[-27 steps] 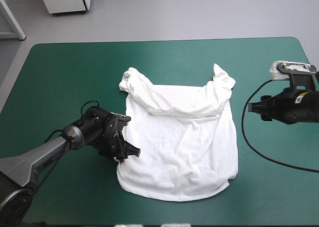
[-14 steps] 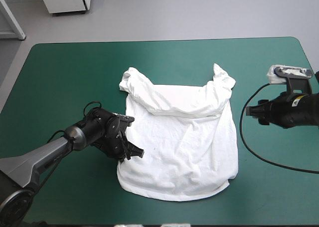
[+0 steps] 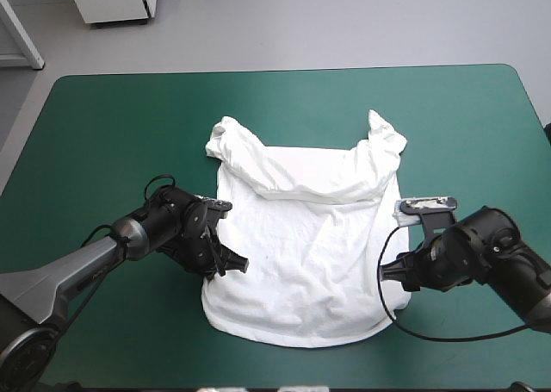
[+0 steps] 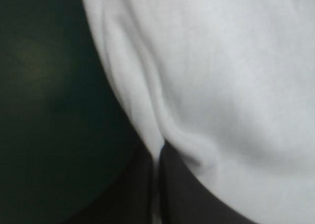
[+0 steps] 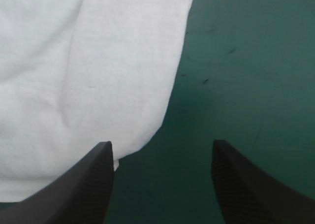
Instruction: Fold the cloth
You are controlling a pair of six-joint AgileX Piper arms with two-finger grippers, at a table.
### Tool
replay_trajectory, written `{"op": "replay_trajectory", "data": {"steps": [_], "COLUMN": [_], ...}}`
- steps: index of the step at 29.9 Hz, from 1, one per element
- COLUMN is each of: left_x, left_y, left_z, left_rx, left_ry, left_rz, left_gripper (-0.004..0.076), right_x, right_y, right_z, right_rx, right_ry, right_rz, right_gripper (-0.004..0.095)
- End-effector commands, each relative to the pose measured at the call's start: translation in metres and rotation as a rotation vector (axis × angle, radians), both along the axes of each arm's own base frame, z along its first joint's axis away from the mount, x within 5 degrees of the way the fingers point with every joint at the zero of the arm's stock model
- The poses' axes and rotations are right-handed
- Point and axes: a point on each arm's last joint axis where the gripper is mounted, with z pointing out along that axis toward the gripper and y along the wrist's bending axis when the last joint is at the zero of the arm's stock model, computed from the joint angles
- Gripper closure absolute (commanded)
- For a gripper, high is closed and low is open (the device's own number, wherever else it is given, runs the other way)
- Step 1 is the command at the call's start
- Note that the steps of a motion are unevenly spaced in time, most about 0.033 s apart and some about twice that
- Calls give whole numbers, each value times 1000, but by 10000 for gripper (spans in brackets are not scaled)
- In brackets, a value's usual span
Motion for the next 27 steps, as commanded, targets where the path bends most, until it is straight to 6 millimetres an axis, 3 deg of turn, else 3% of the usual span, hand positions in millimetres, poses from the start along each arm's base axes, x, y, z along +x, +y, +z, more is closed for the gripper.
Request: {"op": "replay_trajectory", "data": {"steps": [1,6,16,19,23,27], "left_x": [4,4,4,4,4,5], "left_y": [-7,-7,-7,-7,-7,-7], "left_z": [-5,-5,-5,-5,-5,6], "left_rx": [-40,-40,-41,-41,-44,-62], "left_ry": [-40,-40,-41,-42,-46,-75], "left_rz": [12,10,10,10,10,10], "left_gripper": [731,731,731,731,731,731], "right_x": [1,5,26,27,27,22], "right_y": [8,13,26,28,29,27], "right_z": [-12,-47,-86,-94,-94,-85], "right_rx": [68,72,32,24,33,43], "right_ry": [-59,14,102,146,155,138], "right_rz": [4,-41,-54,-66,-55,-56], "right_gripper": [338,334,389,526,930,925]}}
